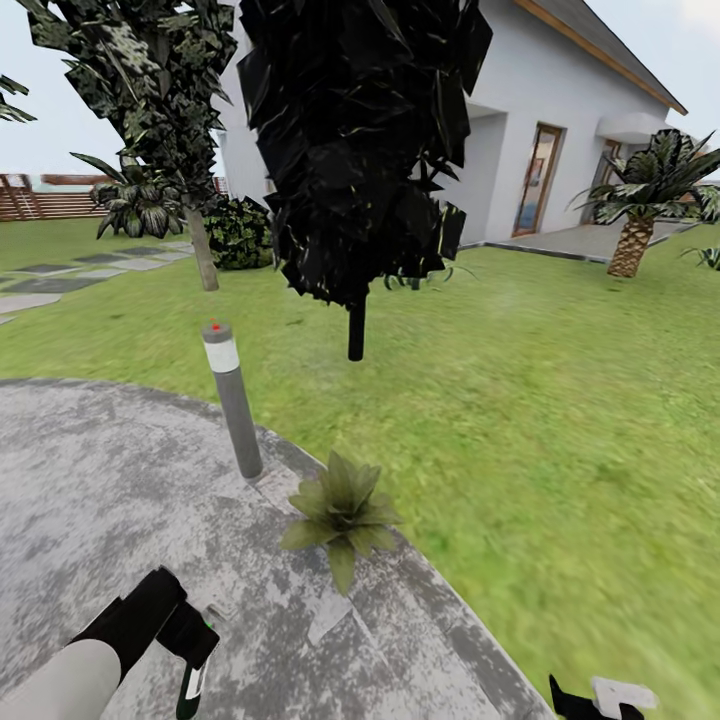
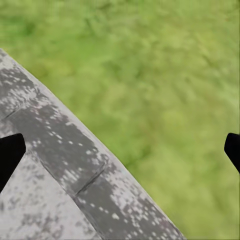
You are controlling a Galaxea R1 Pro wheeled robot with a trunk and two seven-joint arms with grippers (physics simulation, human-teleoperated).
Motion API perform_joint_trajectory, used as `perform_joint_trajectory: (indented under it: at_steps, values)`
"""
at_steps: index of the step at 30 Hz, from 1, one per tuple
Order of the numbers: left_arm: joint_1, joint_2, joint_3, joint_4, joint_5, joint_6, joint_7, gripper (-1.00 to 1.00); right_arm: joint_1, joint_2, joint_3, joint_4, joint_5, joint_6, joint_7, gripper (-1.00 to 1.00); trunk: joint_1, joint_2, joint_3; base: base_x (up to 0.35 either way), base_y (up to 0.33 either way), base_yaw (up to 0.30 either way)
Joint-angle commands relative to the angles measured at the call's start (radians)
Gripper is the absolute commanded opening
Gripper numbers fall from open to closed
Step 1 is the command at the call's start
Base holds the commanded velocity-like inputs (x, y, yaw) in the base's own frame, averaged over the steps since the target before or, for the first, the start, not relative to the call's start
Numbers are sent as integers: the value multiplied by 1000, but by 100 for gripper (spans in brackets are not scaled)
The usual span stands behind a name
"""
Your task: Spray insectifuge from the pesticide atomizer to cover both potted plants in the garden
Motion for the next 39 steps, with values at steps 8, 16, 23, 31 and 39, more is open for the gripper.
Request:
perform_joint_trajectory:
  at_steps: [8, 16, 23, 31, 39]
  values:
    - [-3, -10, -17, -2, -6, 4, -7, -100, -1, -1, -10, 26, 4, -4, 8, 100, 0, 0, -1, 291, 171, 0]
    - [-10, -14, -66, -3, -6, 7, -9, -100, -1, -1, -10, 30, 4, -4, 8, 100, 0, 0, -1, 298, -62, 0]
    - [-34, -12, -143, -55, -46, 5, -121, -100, -1, -2, -10, 30, 4, -4, 8, 100, 0, 0, -1, 140, -11, 0]
    - [-101, -11, -183, -77, -118, 3, -232, -100, -1, -5, -10, 29, 6, -4, 8, 100, 0, 0, -1, 2, 0, 0]
    - [-79, -6, -174, -65, -153, 3, -229, -100, -1, -4, -9, 29, 6, -4, 8, 100, 0, 0, -1, 0, 0, 0]
